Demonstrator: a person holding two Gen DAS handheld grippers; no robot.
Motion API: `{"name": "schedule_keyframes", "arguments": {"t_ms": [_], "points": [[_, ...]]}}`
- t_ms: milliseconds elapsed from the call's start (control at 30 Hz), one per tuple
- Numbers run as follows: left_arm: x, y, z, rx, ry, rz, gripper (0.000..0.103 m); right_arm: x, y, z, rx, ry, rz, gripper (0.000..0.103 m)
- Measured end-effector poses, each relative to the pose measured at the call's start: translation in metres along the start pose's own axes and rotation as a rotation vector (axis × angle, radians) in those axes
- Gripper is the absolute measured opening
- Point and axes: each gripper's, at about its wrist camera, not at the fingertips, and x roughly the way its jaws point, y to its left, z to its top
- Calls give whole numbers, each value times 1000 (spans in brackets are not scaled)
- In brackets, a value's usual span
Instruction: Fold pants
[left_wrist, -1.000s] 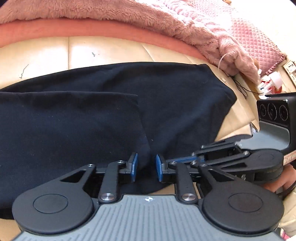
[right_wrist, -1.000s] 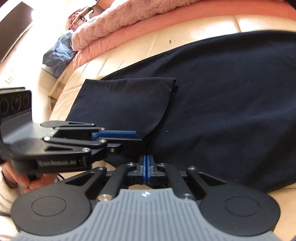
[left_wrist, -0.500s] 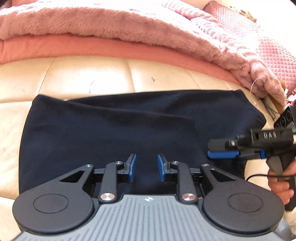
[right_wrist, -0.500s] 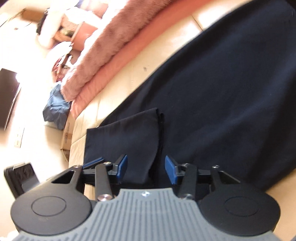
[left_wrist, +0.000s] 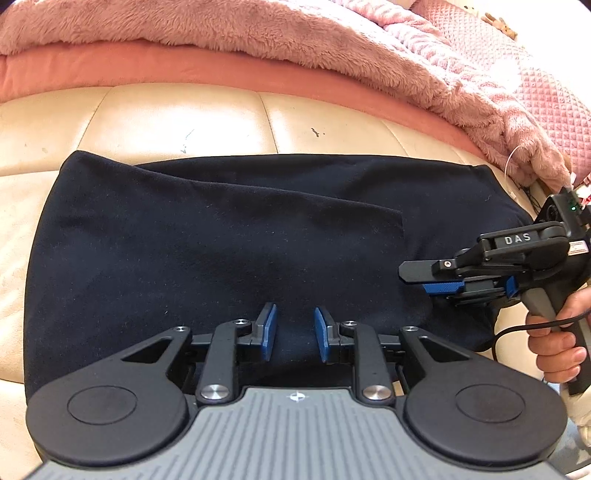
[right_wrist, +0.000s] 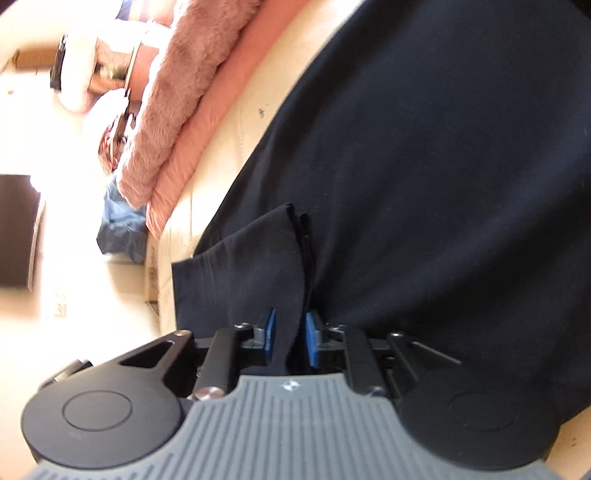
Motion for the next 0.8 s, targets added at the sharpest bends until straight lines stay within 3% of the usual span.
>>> {"name": "schedule_keyframes", "arguments": {"t_ms": [100, 300, 600, 800], "points": [[-1, 1, 0, -6, -5, 1, 27, 2, 0, -3, -12, -4, 2, 1], [-14, 3, -2, -27, -61, 19, 27, -13, 14, -11, -92, -27, -39, 0], [-85, 20, 9, -68, -278, 105, 27, -48, 125, -7, -386, -28, -141, 0], [-109, 33, 14, -95, -341, 149, 27, -95, 199, 15, -560, -11, -168, 0]]}}
